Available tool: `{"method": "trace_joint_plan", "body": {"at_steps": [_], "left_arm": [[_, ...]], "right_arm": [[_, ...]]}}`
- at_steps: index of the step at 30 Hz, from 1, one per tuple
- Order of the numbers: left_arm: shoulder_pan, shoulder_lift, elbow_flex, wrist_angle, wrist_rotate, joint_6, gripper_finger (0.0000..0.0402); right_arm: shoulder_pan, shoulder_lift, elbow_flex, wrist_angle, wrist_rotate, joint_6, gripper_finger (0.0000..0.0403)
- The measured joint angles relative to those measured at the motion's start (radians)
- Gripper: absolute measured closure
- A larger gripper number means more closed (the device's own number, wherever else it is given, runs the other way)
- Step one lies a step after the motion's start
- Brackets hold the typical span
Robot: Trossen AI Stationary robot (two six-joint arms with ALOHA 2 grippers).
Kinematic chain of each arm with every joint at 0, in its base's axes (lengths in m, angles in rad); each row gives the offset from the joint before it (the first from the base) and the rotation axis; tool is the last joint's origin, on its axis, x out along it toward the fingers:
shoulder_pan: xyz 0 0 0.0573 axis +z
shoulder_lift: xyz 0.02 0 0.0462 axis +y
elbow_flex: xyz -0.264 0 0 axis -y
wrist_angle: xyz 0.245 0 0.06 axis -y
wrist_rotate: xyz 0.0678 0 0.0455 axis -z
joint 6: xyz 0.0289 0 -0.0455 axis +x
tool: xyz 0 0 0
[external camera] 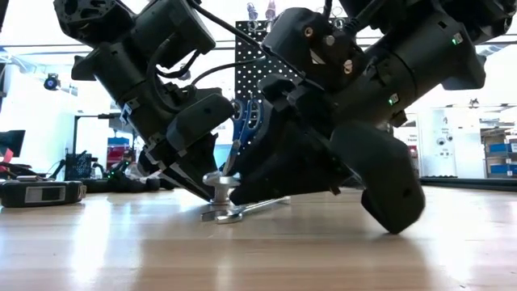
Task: Hang tools onto peg board
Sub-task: Hang the right silver wrench on the peg board
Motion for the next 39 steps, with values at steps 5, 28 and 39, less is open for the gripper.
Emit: {"method": "trace_joint_plan", "body": {"at_steps": [5,28,39], "left_arm": [[0.0,0.0,-0.001,0.008,0.0,-0.008,0.0327],[0.004,0.001,-0.062,0.163,0.051,-0.114,0.0327],[0.002,-0.016,-0.095,0.169,0.086,-0.137,0.0327]], "right_arm": [[-0.003,0.0,0.0,0.046,0.011,-0.025,0.0308],[-0.059,0.029,0.0,0.119,-0.158,-0.107,0.0307],[-0.055,0.014,-0.015,0.083,-0.095,0.092,0.0316]]}}
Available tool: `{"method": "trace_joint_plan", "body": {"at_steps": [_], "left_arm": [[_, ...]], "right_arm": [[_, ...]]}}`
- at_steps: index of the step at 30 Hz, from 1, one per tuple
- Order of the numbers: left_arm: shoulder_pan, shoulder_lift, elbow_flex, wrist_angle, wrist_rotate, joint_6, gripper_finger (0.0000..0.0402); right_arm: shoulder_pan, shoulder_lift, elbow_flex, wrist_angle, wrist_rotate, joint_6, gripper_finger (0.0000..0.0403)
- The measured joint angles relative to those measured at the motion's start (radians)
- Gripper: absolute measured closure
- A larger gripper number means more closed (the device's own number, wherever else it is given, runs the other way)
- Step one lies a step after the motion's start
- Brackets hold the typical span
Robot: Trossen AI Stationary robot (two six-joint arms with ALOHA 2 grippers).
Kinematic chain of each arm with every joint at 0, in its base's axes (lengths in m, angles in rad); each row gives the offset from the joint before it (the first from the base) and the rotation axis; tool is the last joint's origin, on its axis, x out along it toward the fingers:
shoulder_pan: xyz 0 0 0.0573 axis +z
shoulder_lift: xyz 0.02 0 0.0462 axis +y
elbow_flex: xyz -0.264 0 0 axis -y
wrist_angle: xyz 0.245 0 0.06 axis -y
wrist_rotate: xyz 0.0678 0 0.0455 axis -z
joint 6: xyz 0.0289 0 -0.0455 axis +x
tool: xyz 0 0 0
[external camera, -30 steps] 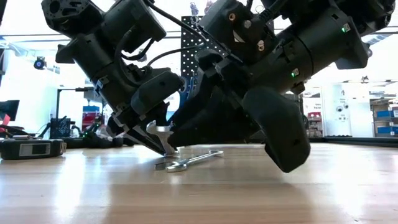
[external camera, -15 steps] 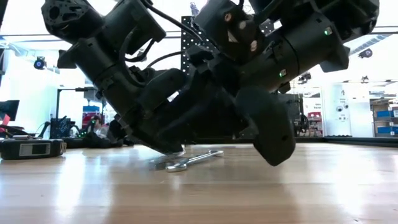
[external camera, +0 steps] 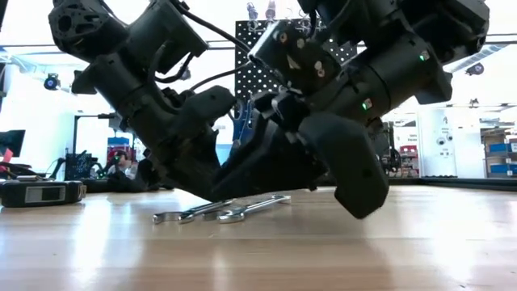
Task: Hang tools onto peg board
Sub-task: Hang the right silver wrench on the peg board
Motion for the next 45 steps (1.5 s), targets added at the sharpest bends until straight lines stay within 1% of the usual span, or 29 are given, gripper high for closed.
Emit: {"method": "trace_joint_plan", "body": {"at_steps": [5,11,14,18,21,24,27,33,40,45], "left_arm": [[-0.004,-0.05,-0.006,-0.056,-0.016,0.039,0.0327],[-0.005,-0.131,-0.009,-0.277,-0.1,0.014,0.0327],[-0.004,-0.165,-0.011,-0.376,-0.133,-0.009,0.0327],[-0.007,-0.195,-0.012,-0.484,-0.14,-0.042,0.0327],[-0.016,-0.209,-0.012,-0.529,-0.142,-0.063,0.0327],[-0.022,-0.23,-0.013,-0.538,-0.138,-0.063,0.0327],[-0.023,-0.267,-0.008,-0.535,-0.143,-0.028,0.0327],[-0.022,-0.322,0.02,-0.533,-0.164,0.127,0.0327],[-0.021,-0.332,0.04,-0.541,-0.165,0.231,0.0327],[-0.015,-0.332,0.04,-0.607,-0.166,0.303,0.0327]], "right_arm": [[0.017,-0.02,-0.021,-0.041,0.07,0.052,0.0316],[0.024,-0.093,-0.093,-0.029,0.075,0.151,0.0316],[0.023,-0.14,-0.143,0.008,0.083,0.188,0.0316],[0.024,-0.188,-0.206,0.078,0.084,0.234,0.0316],[0.023,-0.212,-0.231,0.113,0.086,0.291,0.0316],[0.023,-0.219,-0.241,0.139,0.092,0.34,0.0316],[0.023,-0.219,-0.241,0.151,0.092,0.371,0.0316],[0.028,-0.219,-0.241,0.174,0.099,0.433,0.0316],[0.056,-0.228,-0.252,0.276,0.098,0.432,0.0316],[0.068,-0.249,-0.267,0.28,0.099,0.479,0.0316]]}}
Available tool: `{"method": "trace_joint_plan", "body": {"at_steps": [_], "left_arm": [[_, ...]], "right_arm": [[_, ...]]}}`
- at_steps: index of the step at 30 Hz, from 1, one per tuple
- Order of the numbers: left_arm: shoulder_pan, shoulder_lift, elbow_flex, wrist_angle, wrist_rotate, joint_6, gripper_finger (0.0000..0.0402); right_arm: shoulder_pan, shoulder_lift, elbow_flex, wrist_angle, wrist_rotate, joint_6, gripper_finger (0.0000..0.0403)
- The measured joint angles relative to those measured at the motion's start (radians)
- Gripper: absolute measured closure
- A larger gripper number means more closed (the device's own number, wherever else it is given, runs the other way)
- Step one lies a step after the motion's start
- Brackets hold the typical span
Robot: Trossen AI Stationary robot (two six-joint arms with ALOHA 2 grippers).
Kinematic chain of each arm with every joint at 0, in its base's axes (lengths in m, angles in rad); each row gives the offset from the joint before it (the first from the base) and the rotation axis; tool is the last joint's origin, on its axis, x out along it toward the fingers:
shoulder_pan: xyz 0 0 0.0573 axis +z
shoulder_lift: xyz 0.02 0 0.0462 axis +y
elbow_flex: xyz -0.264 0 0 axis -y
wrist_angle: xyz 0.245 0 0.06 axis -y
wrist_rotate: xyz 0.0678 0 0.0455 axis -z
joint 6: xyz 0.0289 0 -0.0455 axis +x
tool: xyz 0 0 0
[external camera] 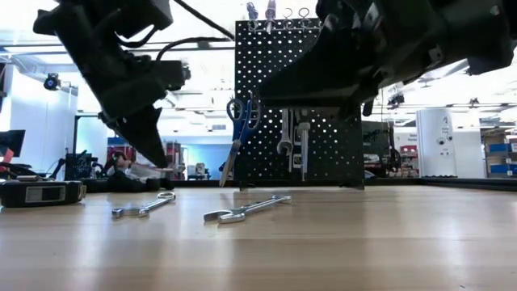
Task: Hang tools onto peg board
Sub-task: Hang the right silver wrench on the peg board
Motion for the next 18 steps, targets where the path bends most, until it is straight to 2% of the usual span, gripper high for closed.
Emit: {"method": "trace_joint_plan", "body": {"at_steps": [2,10,18], "left_arm": [[0.001,0.0,0.0,-0.016,0.015,0.087,0.0327],[0.0,0.003,0.0,-0.016,0.198,0.472,0.0327],[0.004,0.003,0.0,-0.011,0.189,0.754,0.0327]], "right_arm": [[0.008,-0.005,-0.001,0.006,0.0,0.017,0.0316],[0.017,0.001,-0.008,-0.008,-0.045,0.092,0.0316],[0.015,0.002,-0.01,-0.006,-0.056,0.078,0.0317]]}}
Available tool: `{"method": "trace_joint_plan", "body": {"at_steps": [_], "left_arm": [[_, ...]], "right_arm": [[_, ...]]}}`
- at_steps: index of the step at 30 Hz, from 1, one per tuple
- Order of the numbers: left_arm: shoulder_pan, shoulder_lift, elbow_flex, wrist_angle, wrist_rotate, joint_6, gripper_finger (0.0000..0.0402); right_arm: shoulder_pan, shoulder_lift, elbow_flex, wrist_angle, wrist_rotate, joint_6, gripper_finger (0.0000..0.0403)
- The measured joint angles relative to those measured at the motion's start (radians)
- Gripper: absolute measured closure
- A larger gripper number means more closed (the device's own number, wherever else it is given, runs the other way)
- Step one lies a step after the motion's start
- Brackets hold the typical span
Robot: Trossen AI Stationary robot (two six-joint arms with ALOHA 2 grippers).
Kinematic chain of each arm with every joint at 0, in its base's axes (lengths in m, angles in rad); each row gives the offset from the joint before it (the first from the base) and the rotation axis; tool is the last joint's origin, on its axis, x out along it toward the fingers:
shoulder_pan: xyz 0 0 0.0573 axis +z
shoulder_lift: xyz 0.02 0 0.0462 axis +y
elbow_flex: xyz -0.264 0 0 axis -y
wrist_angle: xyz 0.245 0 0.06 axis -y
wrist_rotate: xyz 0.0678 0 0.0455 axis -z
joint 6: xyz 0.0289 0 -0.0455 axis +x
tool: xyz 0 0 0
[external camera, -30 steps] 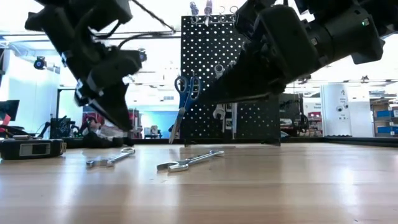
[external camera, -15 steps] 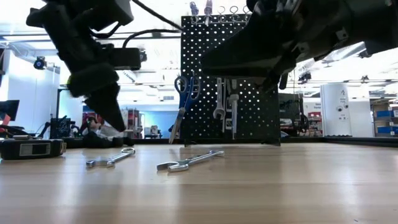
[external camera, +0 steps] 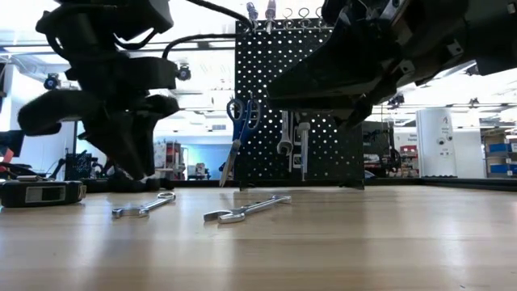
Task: Hang tools onto peg board
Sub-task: Hang the right silver wrench on the peg board
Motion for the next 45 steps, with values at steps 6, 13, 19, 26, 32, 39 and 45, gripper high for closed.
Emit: {"method": "trace_joint_plan", "body": {"at_steps": [6,13,19,26,32,39,45], "left_arm": [[0.025,0.002,0.0,0.056,-0.054,0.116,0.0327],[0.127,0.003,0.001,0.138,-0.005,0.059,0.0331],[0.168,0.003,-0.006,0.14,0.081,0.027,0.0346],[0.185,0.074,-0.014,0.193,0.188,-0.04,0.0352],[0.19,0.143,-0.009,0.176,0.185,-0.128,0.0352],[0.189,0.105,-0.012,0.054,0.182,-0.265,0.0352],[0.18,0.062,-0.017,0.002,0.182,-0.344,0.0352]], "right_arm": [[-0.012,0.0,-0.002,-0.002,0.003,-0.025,0.0318],[-0.052,0.0,-0.006,-0.007,0.026,-0.032,0.0318],[-0.056,0.0,-0.015,-0.009,0.019,-0.04,0.0319],[-0.06,0.0,-0.018,-0.005,0.026,-0.074,0.0321],[-0.062,0.0,-0.023,-0.004,0.026,-0.074,0.0325],[-0.06,0.0,-0.043,-0.005,0.025,-0.057,0.0331],[-0.06,0.0,-0.048,-0.005,0.026,-0.05,0.033]]}}
